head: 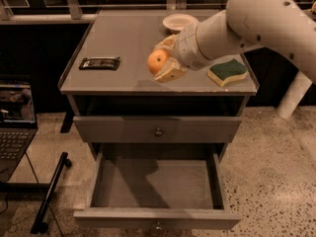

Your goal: Pick orange from middle drawer and place on counter

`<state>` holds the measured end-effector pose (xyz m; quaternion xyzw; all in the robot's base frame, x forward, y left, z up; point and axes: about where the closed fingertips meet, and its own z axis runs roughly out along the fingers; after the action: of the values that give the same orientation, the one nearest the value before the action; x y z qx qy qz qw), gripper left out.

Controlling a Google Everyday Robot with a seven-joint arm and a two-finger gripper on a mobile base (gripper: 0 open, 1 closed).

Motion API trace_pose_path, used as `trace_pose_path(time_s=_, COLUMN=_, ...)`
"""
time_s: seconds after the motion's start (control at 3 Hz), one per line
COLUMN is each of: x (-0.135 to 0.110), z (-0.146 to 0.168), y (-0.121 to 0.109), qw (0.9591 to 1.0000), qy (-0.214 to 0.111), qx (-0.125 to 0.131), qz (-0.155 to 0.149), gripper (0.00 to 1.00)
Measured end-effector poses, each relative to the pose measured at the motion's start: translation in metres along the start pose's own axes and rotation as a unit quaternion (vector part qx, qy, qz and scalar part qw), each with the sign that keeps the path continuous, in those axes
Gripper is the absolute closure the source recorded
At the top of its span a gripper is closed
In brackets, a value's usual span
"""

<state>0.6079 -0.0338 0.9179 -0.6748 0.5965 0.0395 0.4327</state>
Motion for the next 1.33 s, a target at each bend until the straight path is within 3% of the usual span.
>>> trace_pose_path(time_s=0.67, x=0.032, z=0.044, y=-0.034, qw=0.9985, qy=0.026, qx=-0.01, qz=0.048, gripper=1.0)
trace_pose_path(time_s=1.33, x=0.054, z=0.072, y=-0.048, qw=0.9955, qy=0.049, qx=-0.022, qz=0.078, gripper=1.0)
